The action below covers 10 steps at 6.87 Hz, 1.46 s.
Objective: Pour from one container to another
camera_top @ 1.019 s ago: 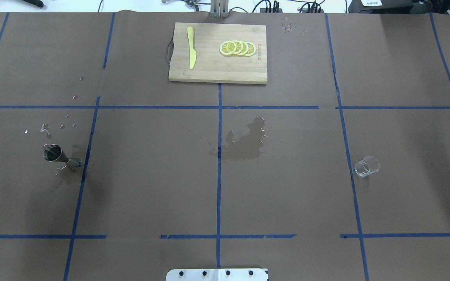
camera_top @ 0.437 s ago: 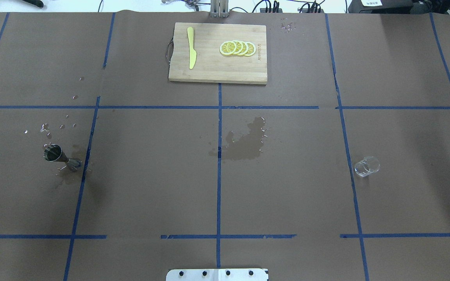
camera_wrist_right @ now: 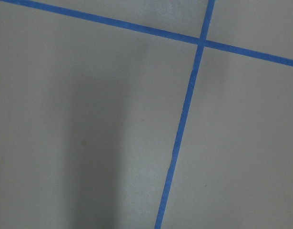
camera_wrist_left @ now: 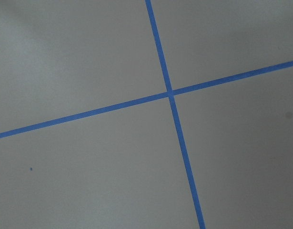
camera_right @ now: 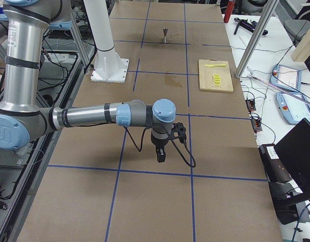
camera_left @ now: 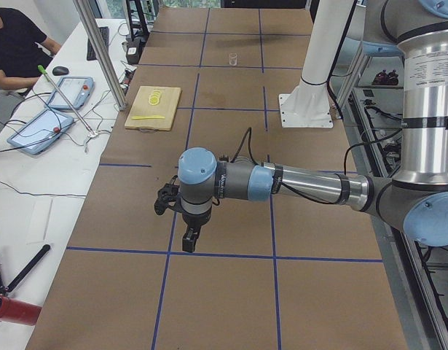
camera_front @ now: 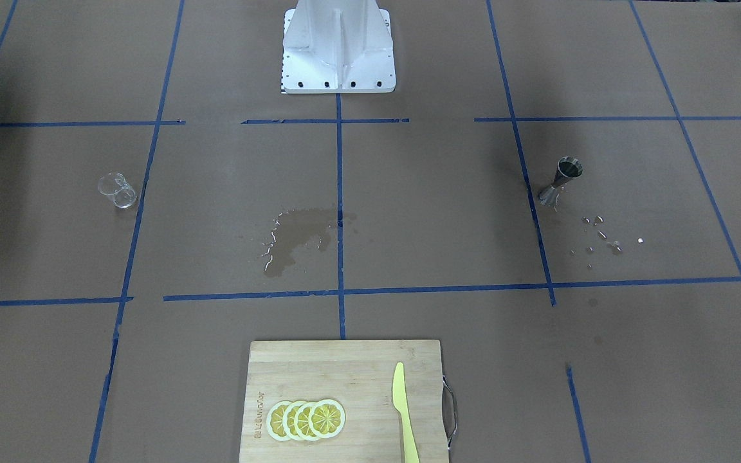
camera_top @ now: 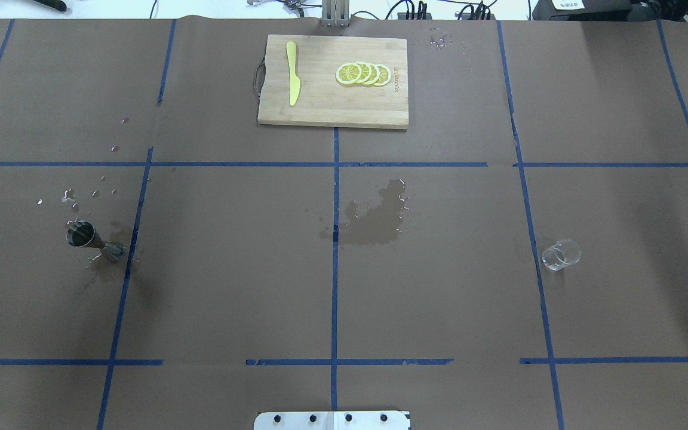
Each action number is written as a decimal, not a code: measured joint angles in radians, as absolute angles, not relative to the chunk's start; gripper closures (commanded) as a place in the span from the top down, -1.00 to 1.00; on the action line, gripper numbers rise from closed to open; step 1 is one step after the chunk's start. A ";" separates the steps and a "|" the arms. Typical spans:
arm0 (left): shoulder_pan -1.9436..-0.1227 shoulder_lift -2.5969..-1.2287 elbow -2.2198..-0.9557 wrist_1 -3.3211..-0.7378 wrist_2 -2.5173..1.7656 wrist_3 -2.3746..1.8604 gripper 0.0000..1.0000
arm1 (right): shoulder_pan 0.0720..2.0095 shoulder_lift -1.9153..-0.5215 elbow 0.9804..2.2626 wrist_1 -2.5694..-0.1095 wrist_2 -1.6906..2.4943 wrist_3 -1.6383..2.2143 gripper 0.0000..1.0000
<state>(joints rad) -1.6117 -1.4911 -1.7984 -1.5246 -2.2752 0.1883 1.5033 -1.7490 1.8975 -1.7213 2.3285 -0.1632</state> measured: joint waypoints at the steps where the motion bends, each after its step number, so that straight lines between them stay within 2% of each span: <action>1: -1.611 -1.492 -1.800 -1.527 -2.280 0.188 1.00 | 1.503 -1.749 1.897 -1.721 2.330 -0.163 1.00; 10: -1.587 -1.493 -1.784 -1.528 -2.353 0.112 1.00 | 1.505 -1.744 1.877 -1.702 2.381 -0.163 1.00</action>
